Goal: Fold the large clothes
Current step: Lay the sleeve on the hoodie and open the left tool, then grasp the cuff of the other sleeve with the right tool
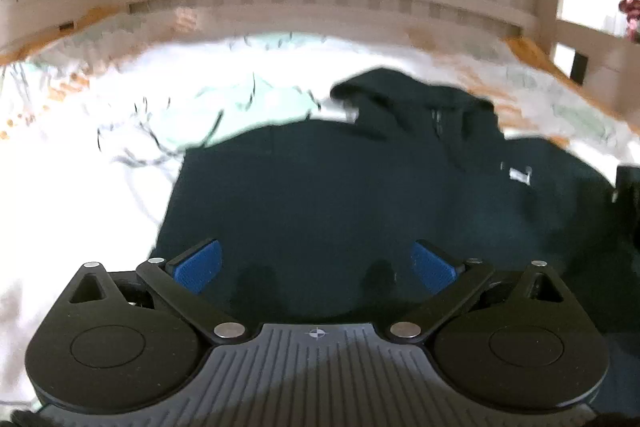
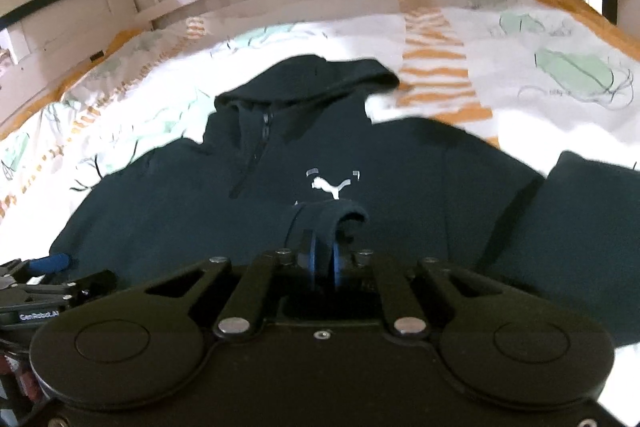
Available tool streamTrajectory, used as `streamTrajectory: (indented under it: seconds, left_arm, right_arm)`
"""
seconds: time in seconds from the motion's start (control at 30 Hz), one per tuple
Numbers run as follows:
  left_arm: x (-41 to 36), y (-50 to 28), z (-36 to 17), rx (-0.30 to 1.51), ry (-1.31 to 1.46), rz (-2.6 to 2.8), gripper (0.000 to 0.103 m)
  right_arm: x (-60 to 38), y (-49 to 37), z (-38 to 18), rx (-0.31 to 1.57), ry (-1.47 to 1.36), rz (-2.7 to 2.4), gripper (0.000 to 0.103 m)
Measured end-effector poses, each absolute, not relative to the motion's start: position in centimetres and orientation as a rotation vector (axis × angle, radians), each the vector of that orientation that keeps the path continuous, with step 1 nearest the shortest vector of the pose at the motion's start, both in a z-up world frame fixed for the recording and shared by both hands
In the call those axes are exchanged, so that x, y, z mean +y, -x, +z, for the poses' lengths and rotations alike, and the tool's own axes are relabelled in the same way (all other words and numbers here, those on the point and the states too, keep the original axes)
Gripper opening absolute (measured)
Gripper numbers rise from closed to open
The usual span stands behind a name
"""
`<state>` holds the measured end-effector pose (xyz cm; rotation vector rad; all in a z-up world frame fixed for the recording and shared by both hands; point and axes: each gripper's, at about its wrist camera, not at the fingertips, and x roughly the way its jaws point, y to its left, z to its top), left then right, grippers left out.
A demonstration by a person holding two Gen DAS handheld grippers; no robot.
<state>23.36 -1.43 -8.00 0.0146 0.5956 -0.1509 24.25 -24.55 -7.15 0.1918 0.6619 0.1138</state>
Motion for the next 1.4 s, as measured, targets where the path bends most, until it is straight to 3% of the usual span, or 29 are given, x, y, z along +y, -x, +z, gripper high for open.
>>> streamTrajectory:
  seconds: [0.2, 0.53, 0.67, 1.27, 1.4]
  left_arm:
    - [0.0, -25.5, -10.3, 0.696, 0.025, -0.095, 0.102]
    - [-0.3, -25.4, -10.7, 0.689, -0.012, -0.083, 0.103]
    - [-0.3, -25.4, -10.8, 0.691, -0.014, -0.083, 0.103]
    - [-0.8, -25.4, -10.8, 0.689, -0.045, -0.068, 0.103]
    - [-0.8, -25.4, -10.8, 0.69, -0.045, -0.068, 0.103]
  right_arm:
    - [-24.3, -25.1, -9.0, 0.755, -0.151, 0.081, 0.029]
    - [-24.9, -24.7, -9.3, 0.76, -0.158, 0.034, 0.054]
    - [-25.4, -24.4, -8.4, 0.762, -0.213, 0.043, 0.073]
    - [-39.0, -19.4, -3.0, 0.654, -0.384, -0.297, 0.08]
    - [-43.0, -18.2, -2.9, 0.649, -0.375, -0.453, 0.088]
